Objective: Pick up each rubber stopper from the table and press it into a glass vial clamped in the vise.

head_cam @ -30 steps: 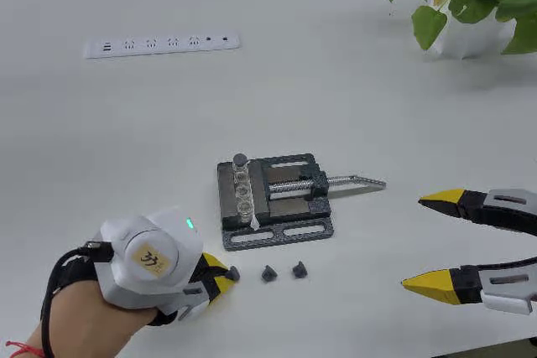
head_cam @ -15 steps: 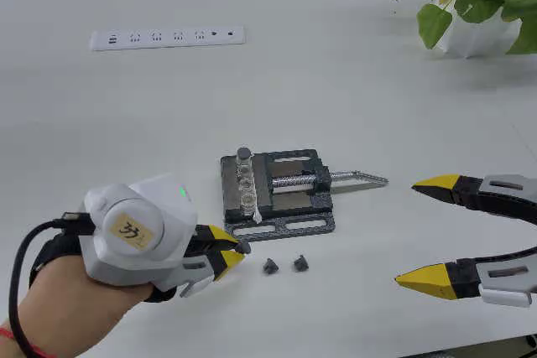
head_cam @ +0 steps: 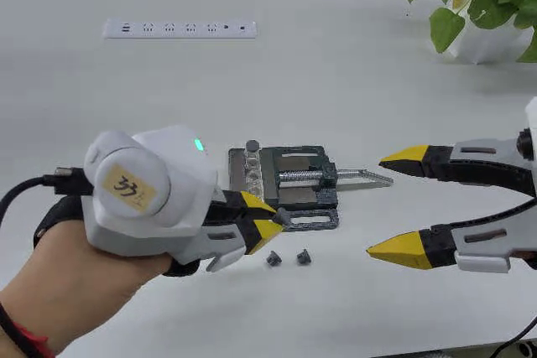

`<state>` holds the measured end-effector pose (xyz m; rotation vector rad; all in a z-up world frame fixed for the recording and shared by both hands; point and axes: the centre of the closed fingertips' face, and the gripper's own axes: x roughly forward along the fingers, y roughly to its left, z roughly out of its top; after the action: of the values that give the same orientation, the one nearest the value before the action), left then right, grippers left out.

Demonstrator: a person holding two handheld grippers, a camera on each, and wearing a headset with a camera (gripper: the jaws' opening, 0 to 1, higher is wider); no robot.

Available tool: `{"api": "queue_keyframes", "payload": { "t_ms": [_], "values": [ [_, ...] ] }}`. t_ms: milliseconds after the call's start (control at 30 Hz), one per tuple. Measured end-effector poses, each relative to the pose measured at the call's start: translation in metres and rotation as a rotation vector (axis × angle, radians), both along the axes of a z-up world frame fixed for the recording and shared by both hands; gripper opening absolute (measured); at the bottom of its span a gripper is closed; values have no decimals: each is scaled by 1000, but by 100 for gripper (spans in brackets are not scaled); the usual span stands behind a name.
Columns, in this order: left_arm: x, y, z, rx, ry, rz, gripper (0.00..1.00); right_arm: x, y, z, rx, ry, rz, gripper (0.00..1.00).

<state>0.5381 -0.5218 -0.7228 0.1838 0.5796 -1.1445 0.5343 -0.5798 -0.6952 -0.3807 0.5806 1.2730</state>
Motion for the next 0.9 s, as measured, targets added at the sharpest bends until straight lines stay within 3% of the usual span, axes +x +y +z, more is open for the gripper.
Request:
{"api": "queue_keyframes", "payload": {
  "t_ms": [233, 567, 900],
  "values": [
    [-5, -12, 13, -48, -10, -17, 3, -2, 16, 2, -32, 20, 86, 46],
    [-15, -24, 24, -72, -31, -44, 3, -12, 27, 6, -60, 58, 182, 23],
    [-19, -31, 31, -84, -45, -69, 3, -20, 31, 7, -82, 79, 231, 14]
  ]
}}
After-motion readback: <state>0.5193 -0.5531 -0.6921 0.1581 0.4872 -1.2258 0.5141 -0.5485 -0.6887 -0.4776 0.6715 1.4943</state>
